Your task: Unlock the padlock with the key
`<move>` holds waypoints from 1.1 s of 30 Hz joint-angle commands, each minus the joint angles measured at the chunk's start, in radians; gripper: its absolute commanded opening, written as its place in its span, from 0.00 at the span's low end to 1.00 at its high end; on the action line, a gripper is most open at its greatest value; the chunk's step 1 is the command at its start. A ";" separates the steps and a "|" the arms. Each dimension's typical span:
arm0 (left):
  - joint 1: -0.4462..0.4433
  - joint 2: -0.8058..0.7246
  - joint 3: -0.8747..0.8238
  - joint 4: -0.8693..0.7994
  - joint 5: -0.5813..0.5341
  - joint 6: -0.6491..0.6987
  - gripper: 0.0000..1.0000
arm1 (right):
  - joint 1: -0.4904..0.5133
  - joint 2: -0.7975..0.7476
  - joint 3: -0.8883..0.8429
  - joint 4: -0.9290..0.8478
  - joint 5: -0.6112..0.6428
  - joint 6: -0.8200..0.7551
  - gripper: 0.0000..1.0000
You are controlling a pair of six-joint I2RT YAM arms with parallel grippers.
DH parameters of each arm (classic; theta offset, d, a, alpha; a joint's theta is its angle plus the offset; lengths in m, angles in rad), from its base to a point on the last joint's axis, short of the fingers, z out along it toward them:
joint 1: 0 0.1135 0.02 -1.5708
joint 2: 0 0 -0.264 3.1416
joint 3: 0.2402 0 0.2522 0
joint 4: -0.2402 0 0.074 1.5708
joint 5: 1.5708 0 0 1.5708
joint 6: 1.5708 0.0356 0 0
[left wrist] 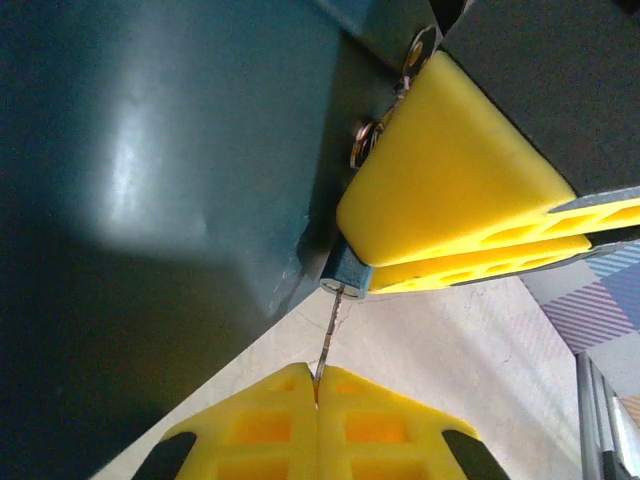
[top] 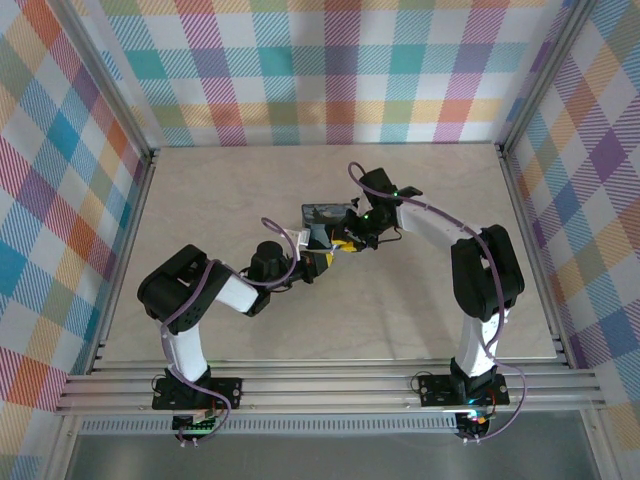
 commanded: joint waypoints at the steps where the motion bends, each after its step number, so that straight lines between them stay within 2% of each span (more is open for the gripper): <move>1: 0.006 0.004 0.041 0.069 0.055 -0.047 0.00 | 0.007 -0.034 -0.019 0.008 -0.040 -0.023 0.00; 6: 0.022 -0.004 0.068 0.078 0.139 -0.092 0.00 | 0.007 -0.042 -0.031 -0.002 -0.004 -0.056 0.00; 13: 0.024 -0.018 0.080 0.066 0.167 -0.092 0.00 | 0.007 -0.048 -0.054 0.007 0.011 -0.063 0.00; 21: -0.024 -0.106 0.047 -0.100 -0.015 0.125 0.00 | 0.007 -0.046 -0.032 -0.022 -0.031 -0.018 0.00; 33: -0.076 -0.171 0.017 -0.112 -0.133 0.225 0.00 | 0.008 -0.052 -0.025 -0.057 -0.002 0.043 0.00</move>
